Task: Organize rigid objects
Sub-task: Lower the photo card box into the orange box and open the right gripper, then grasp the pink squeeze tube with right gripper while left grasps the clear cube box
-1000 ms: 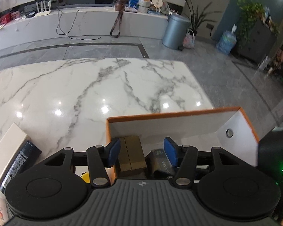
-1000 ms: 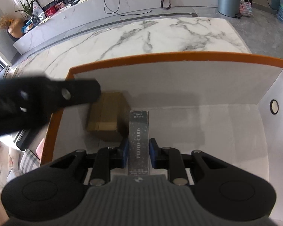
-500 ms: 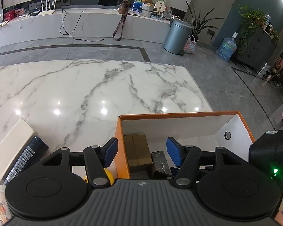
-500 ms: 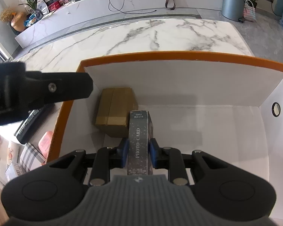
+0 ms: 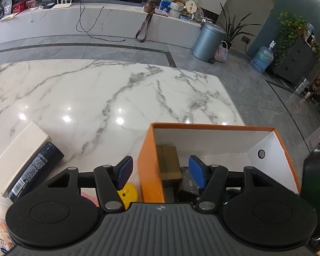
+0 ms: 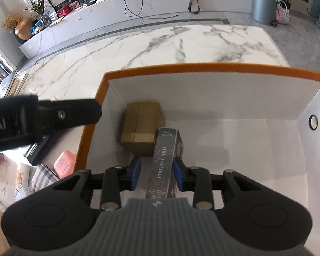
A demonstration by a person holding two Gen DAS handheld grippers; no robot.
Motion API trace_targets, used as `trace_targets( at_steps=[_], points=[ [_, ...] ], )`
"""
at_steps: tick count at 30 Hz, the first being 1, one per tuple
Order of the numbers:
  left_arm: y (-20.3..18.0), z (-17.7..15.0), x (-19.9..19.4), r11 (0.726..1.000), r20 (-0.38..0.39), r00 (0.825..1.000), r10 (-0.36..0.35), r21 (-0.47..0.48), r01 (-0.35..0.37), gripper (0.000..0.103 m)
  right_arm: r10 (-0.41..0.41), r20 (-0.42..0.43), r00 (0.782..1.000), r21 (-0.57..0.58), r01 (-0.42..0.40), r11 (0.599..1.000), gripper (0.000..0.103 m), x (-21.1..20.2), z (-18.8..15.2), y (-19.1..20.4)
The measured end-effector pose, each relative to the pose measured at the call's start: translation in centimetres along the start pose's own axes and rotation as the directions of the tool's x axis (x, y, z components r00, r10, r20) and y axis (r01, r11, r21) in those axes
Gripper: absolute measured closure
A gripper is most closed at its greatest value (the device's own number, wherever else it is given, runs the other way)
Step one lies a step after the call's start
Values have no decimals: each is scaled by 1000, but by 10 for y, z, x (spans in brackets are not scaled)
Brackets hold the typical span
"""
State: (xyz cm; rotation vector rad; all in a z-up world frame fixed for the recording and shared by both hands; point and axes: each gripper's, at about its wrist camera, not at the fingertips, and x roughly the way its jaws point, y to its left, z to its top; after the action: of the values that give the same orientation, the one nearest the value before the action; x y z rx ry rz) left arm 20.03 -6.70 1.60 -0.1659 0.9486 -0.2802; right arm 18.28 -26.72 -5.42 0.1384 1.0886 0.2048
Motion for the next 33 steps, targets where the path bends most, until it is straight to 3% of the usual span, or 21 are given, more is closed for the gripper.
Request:
trace_targets(
  at_steps=[4, 11, 19, 25, 33],
  points=[
    [3, -4, -4, 1000, 0, 1000, 4, 12, -4, 32, -31, 28, 999, -24, 32, 999, 58, -6, -1, 7],
    [14, -12, -19, 1000, 25, 1000, 15, 11, -16, 32, -47, 91, 995, -58, 52, 997, 51, -20, -1, 19],
    [30, -19, -43, 998, 59, 997, 54, 9, -55, 33, -48, 212, 976, -155, 82, 985, 40, -50, 1, 49],
    [58, -22, -69, 997, 94, 993, 74, -16, -73, 33, -11, 280, 960, -251, 85, 964, 39, -67, -5, 82],
    [102, -30, -92, 990, 41, 990, 135, -47, -133, 35, 73, 260, 963, -330, 18, 944, 40, -65, -15, 126]
  ],
)
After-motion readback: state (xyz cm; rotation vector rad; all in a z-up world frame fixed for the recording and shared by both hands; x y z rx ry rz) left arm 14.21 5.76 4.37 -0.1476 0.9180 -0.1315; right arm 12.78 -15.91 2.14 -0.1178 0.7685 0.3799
